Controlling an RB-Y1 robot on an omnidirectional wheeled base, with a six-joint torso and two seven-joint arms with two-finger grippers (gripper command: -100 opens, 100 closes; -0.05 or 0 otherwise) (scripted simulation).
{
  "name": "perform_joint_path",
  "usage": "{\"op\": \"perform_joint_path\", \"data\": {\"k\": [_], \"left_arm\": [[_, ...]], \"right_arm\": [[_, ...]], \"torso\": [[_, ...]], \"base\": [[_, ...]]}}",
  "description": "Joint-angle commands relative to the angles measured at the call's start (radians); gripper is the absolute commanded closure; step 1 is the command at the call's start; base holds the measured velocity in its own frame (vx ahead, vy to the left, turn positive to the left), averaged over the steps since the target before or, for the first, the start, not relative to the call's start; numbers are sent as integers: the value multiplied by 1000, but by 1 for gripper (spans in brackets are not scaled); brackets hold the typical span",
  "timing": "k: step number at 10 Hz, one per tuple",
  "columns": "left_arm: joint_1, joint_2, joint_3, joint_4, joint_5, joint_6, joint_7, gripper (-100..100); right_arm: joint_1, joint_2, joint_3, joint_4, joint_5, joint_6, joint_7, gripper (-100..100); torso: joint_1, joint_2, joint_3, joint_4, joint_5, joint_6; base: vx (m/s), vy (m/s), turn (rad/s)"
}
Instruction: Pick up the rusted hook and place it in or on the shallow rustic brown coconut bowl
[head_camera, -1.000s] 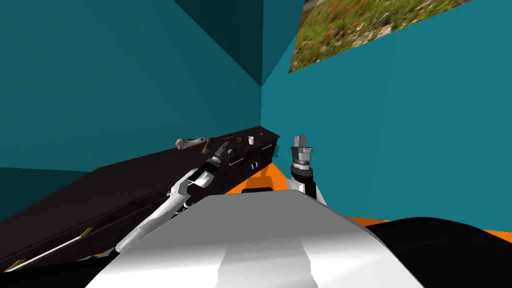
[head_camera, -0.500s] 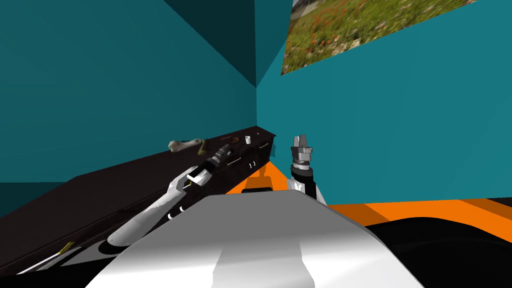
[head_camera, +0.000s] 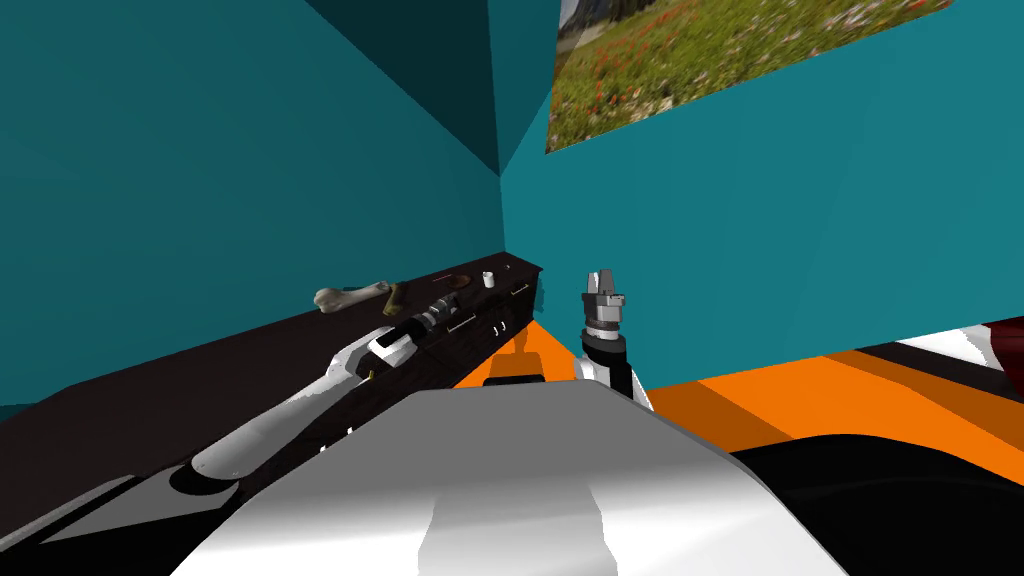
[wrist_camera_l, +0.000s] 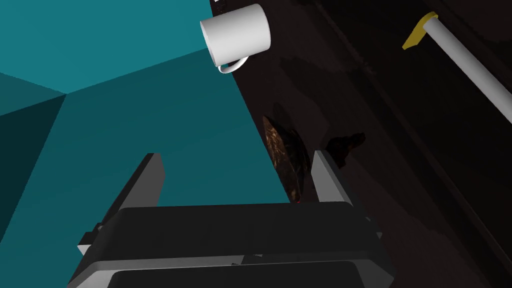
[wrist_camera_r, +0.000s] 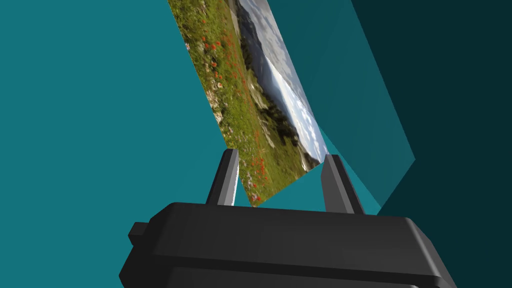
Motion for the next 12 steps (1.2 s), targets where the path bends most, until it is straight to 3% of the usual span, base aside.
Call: {"op": "perform_joint_path", "data": {"k": [1,2,3,4,6,7,9,10,12], "left_arm": [[-13,50,-28,22,7,50,15,-100],[-13,67,-28,22,7,53,15,-100],[-28,103,-51,39,11,90,26,-100],[-28,106,-51,39,11,90,26,-100],[-55,178,-96,69,15,153,48,-100],[-55,180,-96,69,15,165,48,-100],[-79,247,-142,96,15,230,70,-100],[-79,248,-142,96,15,239,70,-100],[-100,308,-188,118,13,304,92,-100]], "right_arm": [[0,0,0,0,0,0,0,0],[0,0,0,0,0,0,0,0],[0,0,0,0,0,0,0,0],[0,0,0,0,0,0,0,0],[0,0,0,0,0,0,0,0],[0,0,0,0,0,0,0,0],[0,0,0,0,0,0,0,0],[0,0,0,0,0,0,0,0],[0,0,0,0,0,0,0,0]], "torso": [[0,0,0,0,0,0],[0,0,0,0,0,0],[0,-1,0,0,0,-1],[0,-1,-1,0,0,0],[0,-2,-1,0,0,0],[0,-2,-1,0,0,0],[0,-2,-1,0,0,-1],[0,-2,-1,-1,0,0],[0,-2,-1,-1,0,-1]], "base": [[-35,-9,-302],[-22,0,-128],[-14,-4,-169],[-10,-1,-84],[-10,-6,-251],[-7,2,-100],[-1,-5,-233],[0,4,-95],[6,-2,-220]]}}
